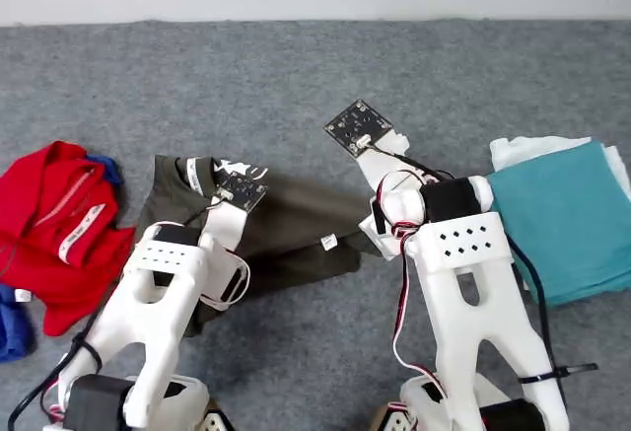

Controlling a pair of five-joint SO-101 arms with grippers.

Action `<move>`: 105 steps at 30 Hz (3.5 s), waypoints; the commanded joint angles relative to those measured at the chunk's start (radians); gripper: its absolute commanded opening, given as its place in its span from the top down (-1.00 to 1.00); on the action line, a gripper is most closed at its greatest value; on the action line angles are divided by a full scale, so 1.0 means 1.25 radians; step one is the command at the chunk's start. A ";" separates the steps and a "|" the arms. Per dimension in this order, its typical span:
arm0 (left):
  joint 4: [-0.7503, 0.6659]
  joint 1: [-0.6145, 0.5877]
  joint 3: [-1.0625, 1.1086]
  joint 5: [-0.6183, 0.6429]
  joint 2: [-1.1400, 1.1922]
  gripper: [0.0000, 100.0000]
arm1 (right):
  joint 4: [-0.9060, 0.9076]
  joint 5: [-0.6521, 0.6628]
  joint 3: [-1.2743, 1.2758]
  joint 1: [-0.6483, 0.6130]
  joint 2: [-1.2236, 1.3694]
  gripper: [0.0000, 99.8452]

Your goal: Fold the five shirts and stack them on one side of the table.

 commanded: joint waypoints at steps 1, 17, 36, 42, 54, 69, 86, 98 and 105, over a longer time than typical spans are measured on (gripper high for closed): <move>-0.005 -0.006 -0.002 -0.010 -0.002 0.81 | 0.008 0.007 -0.004 0.010 -0.033 0.98; 0.193 -0.006 -0.158 -0.171 -0.007 0.97 | 0.004 0.005 -0.005 0.010 -0.033 0.98; 0.454 -0.006 -0.941 -0.171 -0.007 0.97 | 0.009 -0.068 -0.338 0.015 -0.035 0.98; 0.463 -0.006 -1.158 -0.171 -0.014 0.97 | 0.047 -0.066 -0.507 0.015 -0.035 0.98; 0.516 -0.006 -1.438 -0.171 -0.204 0.97 | 0.288 -0.066 -0.951 0.017 -0.035 0.98; 0.408 -0.006 -1.475 -0.174 -0.378 0.97 | 0.344 -0.124 -1.236 0.223 -0.138 0.98; 0.338 -0.005 -1.280 -0.174 -0.362 0.97 | 0.325 -0.124 -0.939 0.303 -0.222 0.98; -0.055 -0.005 -0.611 -0.176 -0.356 0.97 | -0.096 -0.125 -0.268 0.301 -0.222 0.98; -0.400 -0.055 -0.443 -0.173 -0.166 0.97 | -0.494 -0.129 0.031 0.255 -0.187 0.98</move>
